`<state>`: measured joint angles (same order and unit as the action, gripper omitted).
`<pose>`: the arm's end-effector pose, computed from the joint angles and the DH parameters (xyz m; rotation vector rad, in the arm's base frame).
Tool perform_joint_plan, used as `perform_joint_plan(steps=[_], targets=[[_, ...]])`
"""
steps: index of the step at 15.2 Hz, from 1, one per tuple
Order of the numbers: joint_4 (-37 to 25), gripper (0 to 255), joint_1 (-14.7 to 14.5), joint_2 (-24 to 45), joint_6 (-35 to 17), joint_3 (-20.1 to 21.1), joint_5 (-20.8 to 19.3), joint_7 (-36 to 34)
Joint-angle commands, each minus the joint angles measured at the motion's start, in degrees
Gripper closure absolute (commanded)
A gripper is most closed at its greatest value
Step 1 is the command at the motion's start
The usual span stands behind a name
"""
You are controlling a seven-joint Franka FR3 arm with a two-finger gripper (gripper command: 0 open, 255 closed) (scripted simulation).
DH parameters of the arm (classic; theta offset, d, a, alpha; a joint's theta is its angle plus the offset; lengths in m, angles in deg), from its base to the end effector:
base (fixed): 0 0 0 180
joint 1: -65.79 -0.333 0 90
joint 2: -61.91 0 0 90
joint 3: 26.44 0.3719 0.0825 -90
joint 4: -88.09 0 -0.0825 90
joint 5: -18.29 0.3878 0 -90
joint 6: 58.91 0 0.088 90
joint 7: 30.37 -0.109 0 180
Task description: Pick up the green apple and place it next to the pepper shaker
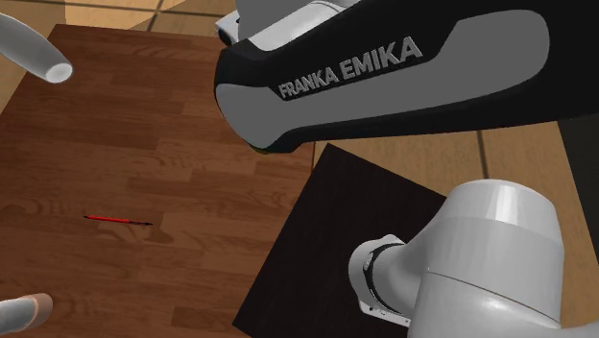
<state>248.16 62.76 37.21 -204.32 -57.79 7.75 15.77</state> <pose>0.3199 -0.1636 0.3743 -3.0325 -0.7490 -0.2654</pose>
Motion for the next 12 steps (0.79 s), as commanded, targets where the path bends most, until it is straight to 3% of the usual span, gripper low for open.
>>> perform_joint_plan(steps=[1,12], targets=[[-0.71,255,0.57,-1.73,2.45,0.73,-0.45,-0.51],[-5.2,255,1.82,-8.42,13.52,3.9,-0.86,-2.23]])
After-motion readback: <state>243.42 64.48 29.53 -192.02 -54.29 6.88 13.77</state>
